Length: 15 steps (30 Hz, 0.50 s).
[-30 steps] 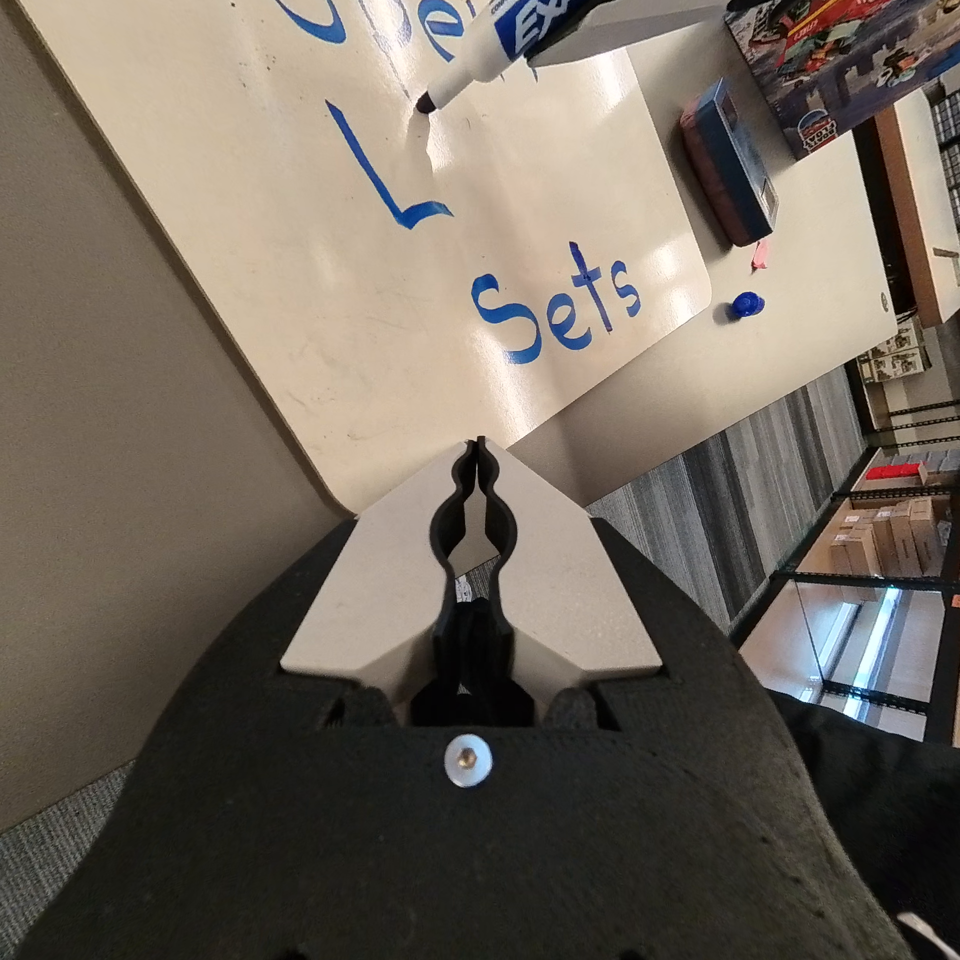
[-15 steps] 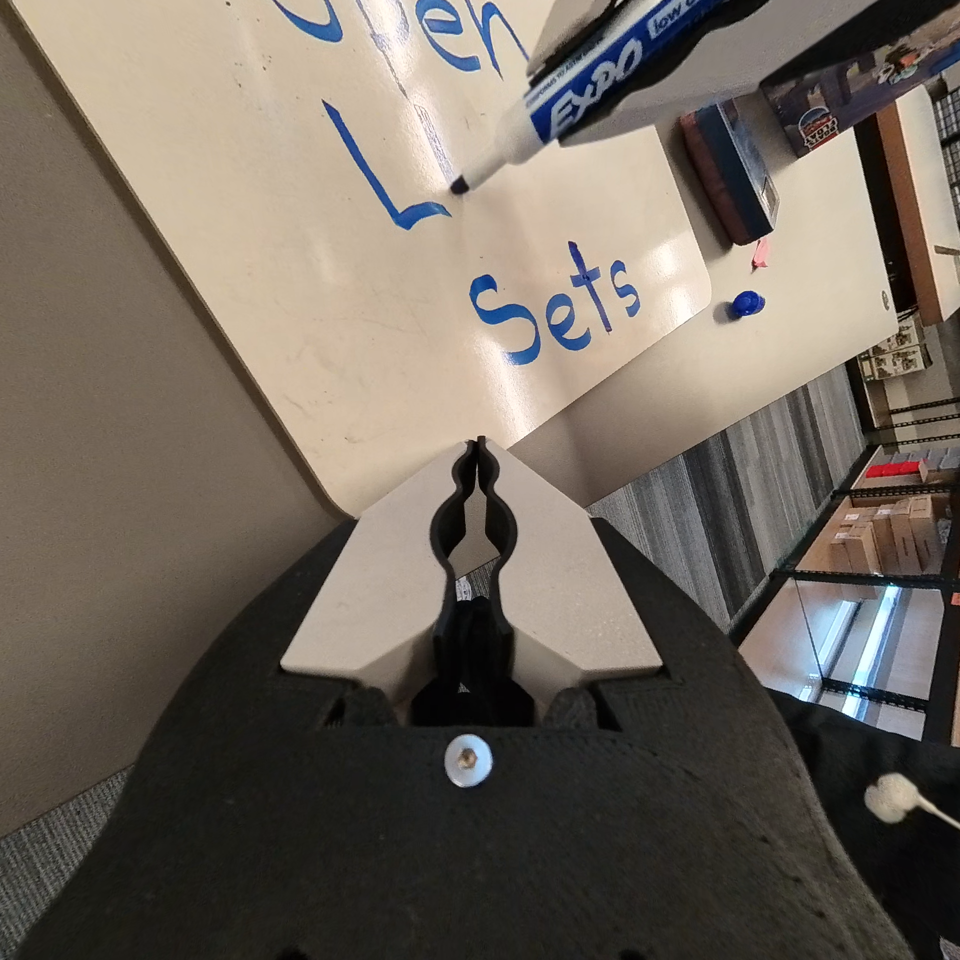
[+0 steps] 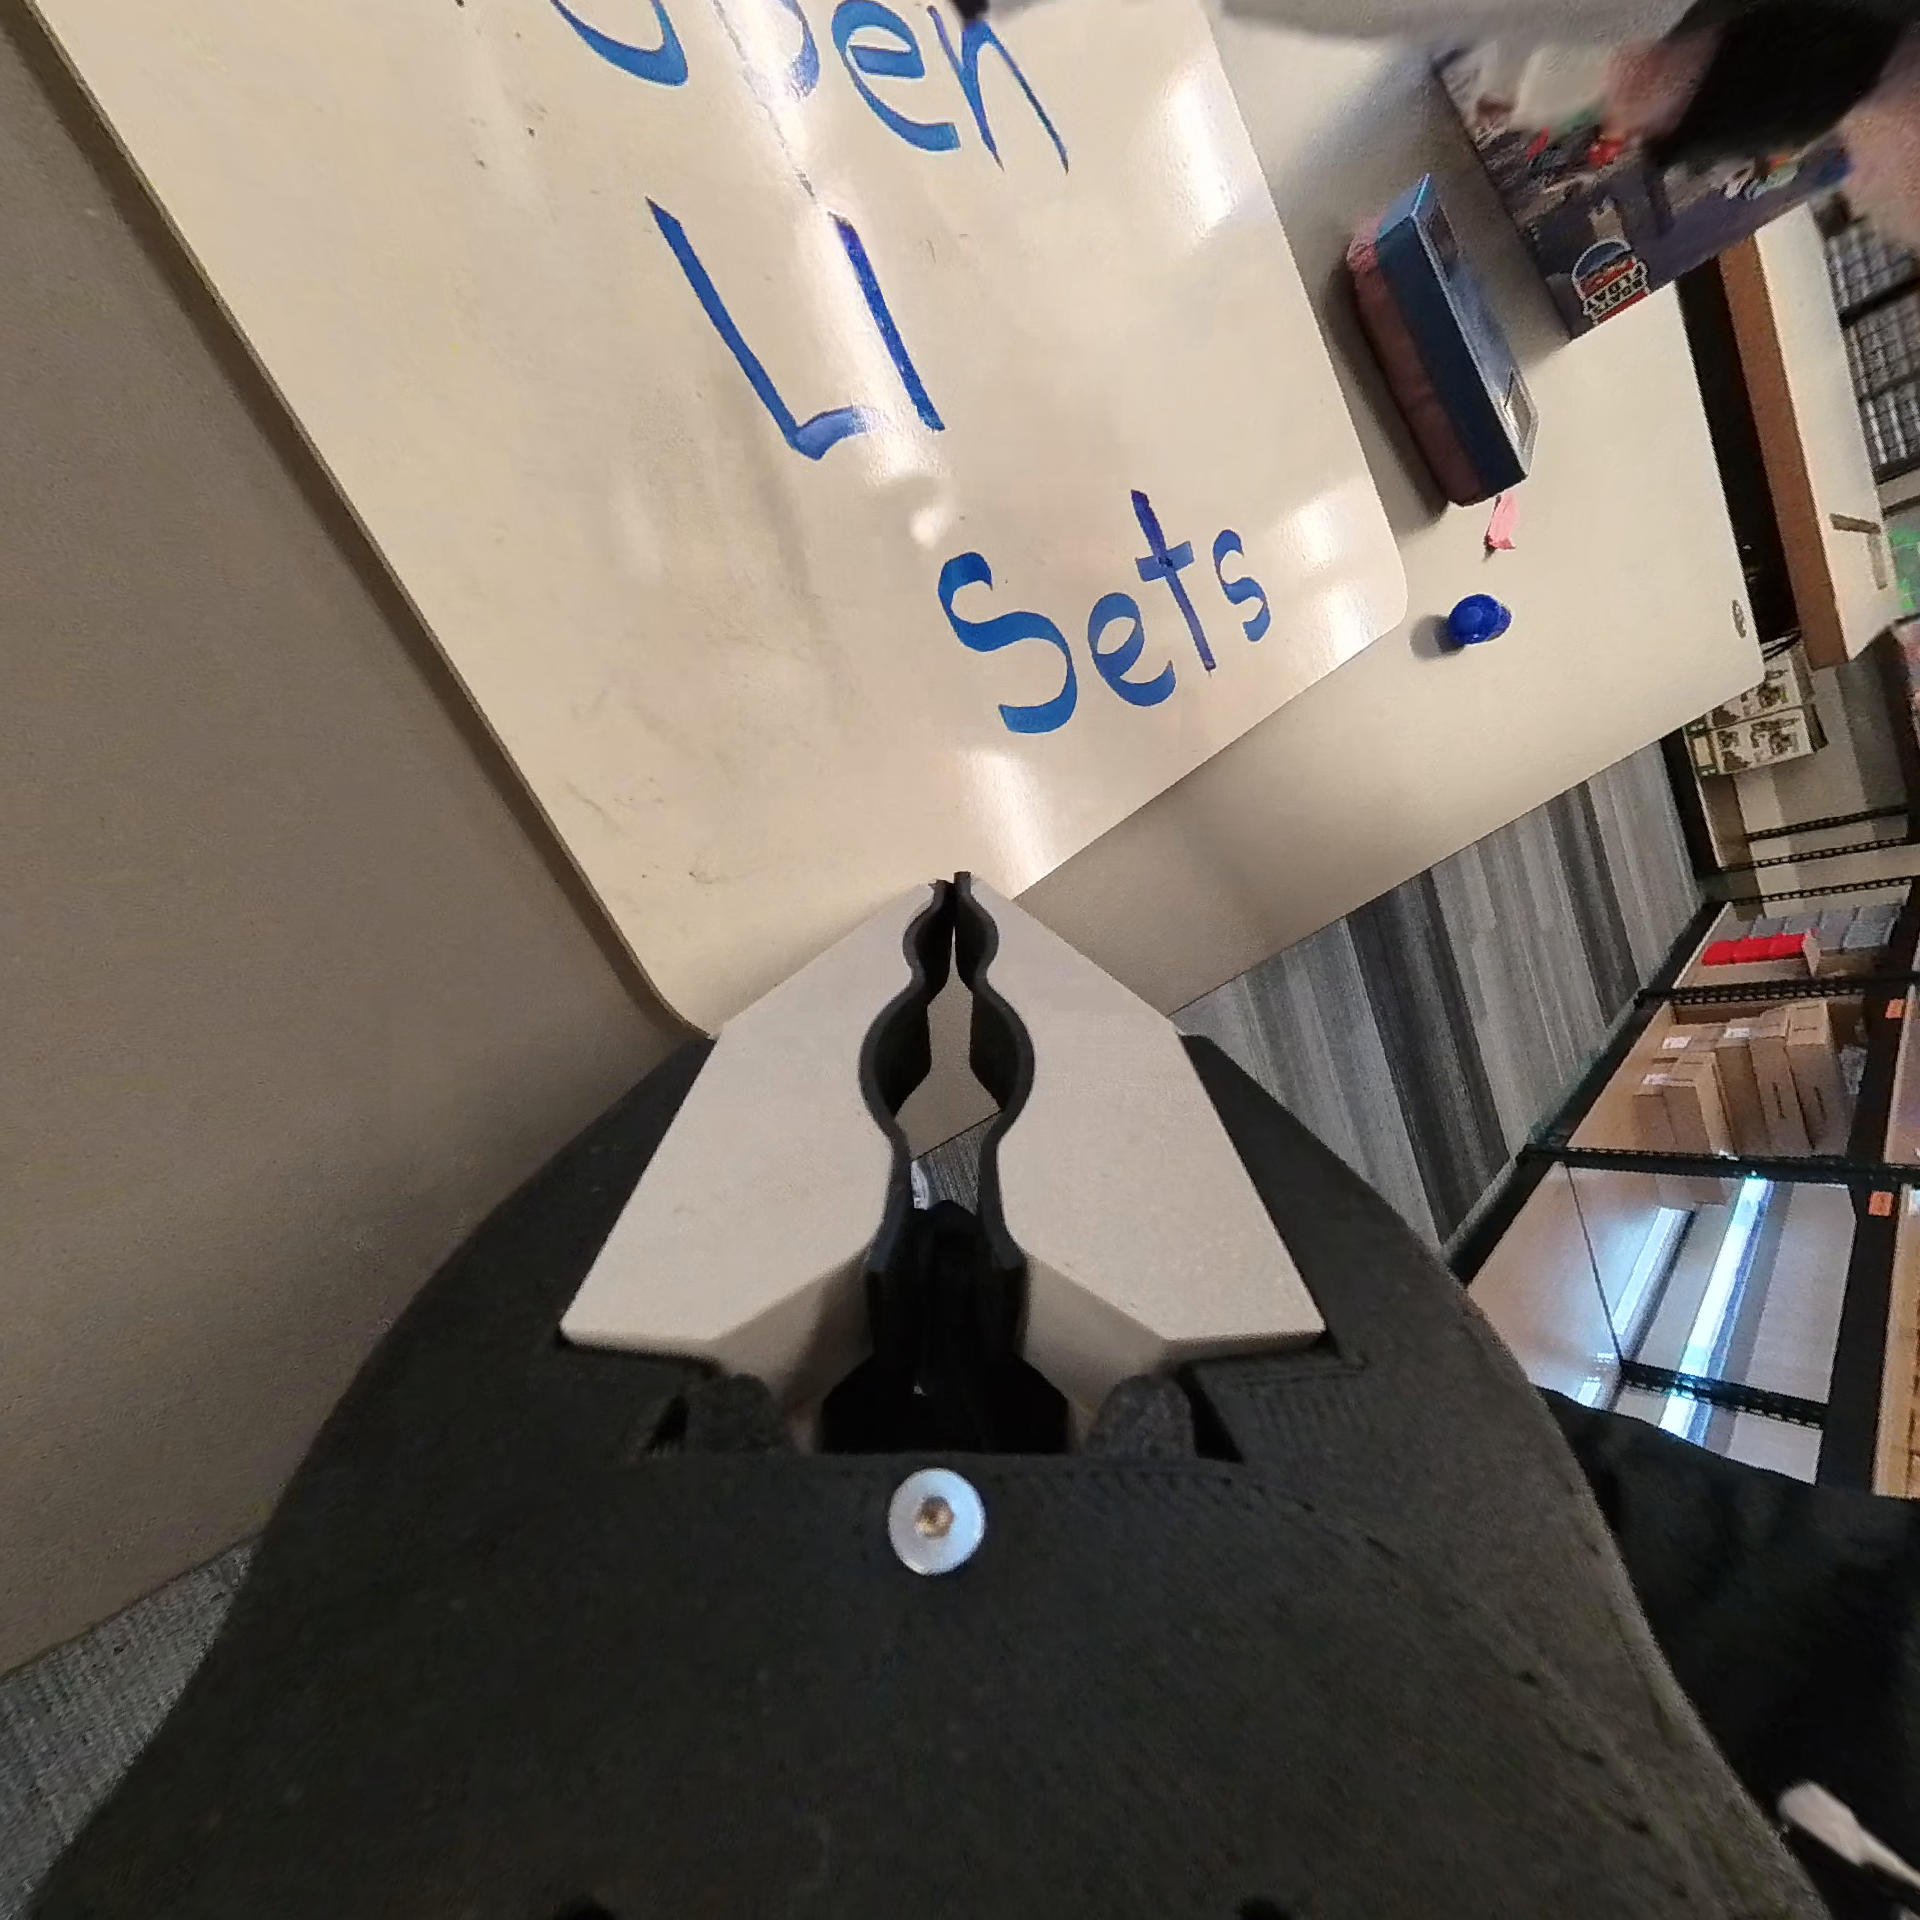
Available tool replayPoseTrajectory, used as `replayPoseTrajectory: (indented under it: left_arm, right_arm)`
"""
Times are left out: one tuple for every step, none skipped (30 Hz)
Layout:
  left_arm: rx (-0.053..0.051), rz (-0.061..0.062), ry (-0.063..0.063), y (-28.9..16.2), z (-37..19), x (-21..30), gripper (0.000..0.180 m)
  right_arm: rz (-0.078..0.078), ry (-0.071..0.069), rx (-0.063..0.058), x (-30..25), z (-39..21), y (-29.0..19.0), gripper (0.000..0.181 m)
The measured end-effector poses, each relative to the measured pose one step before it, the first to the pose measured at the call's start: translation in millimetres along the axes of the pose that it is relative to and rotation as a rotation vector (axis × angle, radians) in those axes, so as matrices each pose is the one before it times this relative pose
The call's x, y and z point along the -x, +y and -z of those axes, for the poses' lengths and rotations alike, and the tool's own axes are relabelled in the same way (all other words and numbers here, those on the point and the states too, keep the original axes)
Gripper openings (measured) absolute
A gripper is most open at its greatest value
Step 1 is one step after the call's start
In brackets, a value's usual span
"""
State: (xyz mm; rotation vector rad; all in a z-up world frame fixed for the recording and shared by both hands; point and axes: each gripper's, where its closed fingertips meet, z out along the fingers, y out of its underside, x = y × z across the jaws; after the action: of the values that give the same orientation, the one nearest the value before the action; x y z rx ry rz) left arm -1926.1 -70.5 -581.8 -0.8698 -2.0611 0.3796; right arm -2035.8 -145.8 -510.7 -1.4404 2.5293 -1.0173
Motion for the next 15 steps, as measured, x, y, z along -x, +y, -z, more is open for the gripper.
replayPoseTrajectory:
  left_arm:
    - [0.001, 0.0009, 0.0019, -0.01, -0.26, -0.02, 0.0]
    - [0.0022, -0.0004, 0.0005, -0.02, -0.16, -0.06, 0.0]
    - [0.0024, -0.0024, -0.0004, -0.07, -0.11, -0.03, 0.0]
    - [0.0016, -0.002, -0.0003, -0.13, -0.23, -0.01, 0.0]
    - [0.0011, -0.0014, 0.0003, -0.03, -0.24, -0.11, 0.0]
    - [0.0009, -0.0014, 0.0004, -0.05, -0.26, -0.12, 0.0]
    - [0.0006, -0.0014, 0.0, 0.07, -0.12, -0.05, 0.0]
    - [-0.0002, -0.0016, 0.0001, 0.07, -0.11, -0.08, 0.0]
    - [-0.0006, -0.0002, 0.0008, 0.17, -0.17, -0.12, 0.0]
    - [0.0, 0.0008, 0.0022, 0.18, -0.12, -0.31, 0.0]
    - [-0.0009, 0.0021, 0.0019, 0.09, -0.16, -0.2, 0.0]
    - [-0.0003, 0.0018, 0.0014, 0.04, -0.2, -0.07, 0.0]
    - [0.0002, 0.0002, 0.0001, 0.02, 0.01, -0.03, 0.0]
    - [0.0005, -0.0002, -0.0006, 0.02, -0.05, 0.06, 0.0]
    - [0.0005, -0.0006, -0.0005, 0.1, -0.05, 0.0, 0.0]
  right_arm:
    - [-0.0705, 0.0166, 0.0281, 2.59, -3.24, 8.83, 0.017]
    - [-0.052, 0.0057, 0.0096, 4.23, -3.6, 5.36, 0.017]
    - [-0.0454, 0.0036, 0.0023, 3.6, -3.56, 2.99, 0.017]
    - [-0.0463, -0.0022, 0.0172, 3.13, -3.75, 3.56, 0.017]
    - [-0.0312, -0.0063, 0.0097, 2.89, -3.54, 1.85, 0.017]
    - [-0.0179, 0.0099, 0.0022, 0.09, -2.45, 0.05, 0.017]
    - [-0.0056, 0.0184, 0.0066, -1.51, -1.59, 0.09, 0.017]
    - [-0.0032, 0.0111, 0.0119, -1.27, -1.19, 0.47, 0.017]
    - [-0.0076, 0.0008, -0.0013, -0.16, -0.52, -1.75, 0.017]
    - [-0.0088, -0.0051, -0.0067, 0.38, -0.01, -2.55, 0.017]
    - [-0.0062, -0.0027, 0.0013, -0.01, -0.4, -1.4, 0.017]
    - [-0.0048, 0.0024, 0.0036, -0.83, -0.61, -0.74, 0.017]
    - [-0.0062, -0.0032, 0.0072, -0.03, -1.08, 0.14, 0.017]
    - [-0.0075, -0.0014, 0.006, -0.25, -0.93, 0.3, 0.017]
    - [-0.0017, 0.0013, 0.0059, -0.46, -0.56, 0.54, 0.017]
